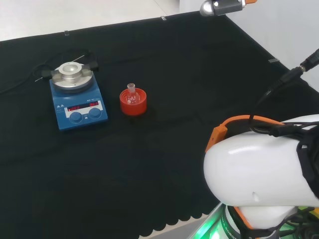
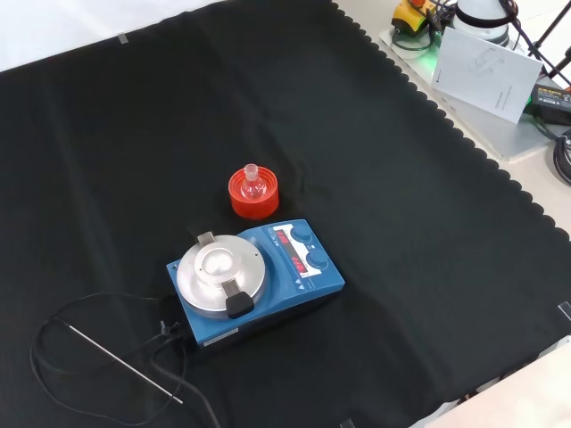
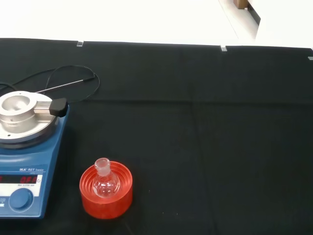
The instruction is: Pick up the round-bottom flask.
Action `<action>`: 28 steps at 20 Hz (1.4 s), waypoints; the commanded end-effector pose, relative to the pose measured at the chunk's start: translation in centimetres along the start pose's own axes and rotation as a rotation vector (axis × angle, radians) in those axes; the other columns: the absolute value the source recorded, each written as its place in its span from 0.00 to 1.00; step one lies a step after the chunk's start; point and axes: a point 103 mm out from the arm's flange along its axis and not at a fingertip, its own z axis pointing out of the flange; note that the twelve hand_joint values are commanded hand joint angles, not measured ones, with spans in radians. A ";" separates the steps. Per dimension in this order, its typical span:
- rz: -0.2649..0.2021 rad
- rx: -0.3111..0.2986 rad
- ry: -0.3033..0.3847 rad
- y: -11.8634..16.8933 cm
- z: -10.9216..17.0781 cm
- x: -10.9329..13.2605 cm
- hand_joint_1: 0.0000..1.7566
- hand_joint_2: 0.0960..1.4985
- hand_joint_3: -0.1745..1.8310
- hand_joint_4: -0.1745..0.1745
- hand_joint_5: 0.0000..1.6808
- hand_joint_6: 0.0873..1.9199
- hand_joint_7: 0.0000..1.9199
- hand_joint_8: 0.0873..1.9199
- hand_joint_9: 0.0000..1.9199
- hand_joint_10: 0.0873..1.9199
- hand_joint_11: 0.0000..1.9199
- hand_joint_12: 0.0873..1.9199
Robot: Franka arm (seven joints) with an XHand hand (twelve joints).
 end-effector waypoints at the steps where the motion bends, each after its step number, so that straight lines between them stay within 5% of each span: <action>1: 0.094 -0.071 -0.050 -5.5 -2.8 0.1 0.44 0.28 0.49 0.17 0.16 0.00 0.11 0.41 0.13 0.46 0.00 0.67; 28: 0.044 0.050 0.056 1.6 2.1 -1.7 0.46 0.26 0.49 0.17 0.20 0.00 0.17 0.42 0.17 0.47 0.00 0.71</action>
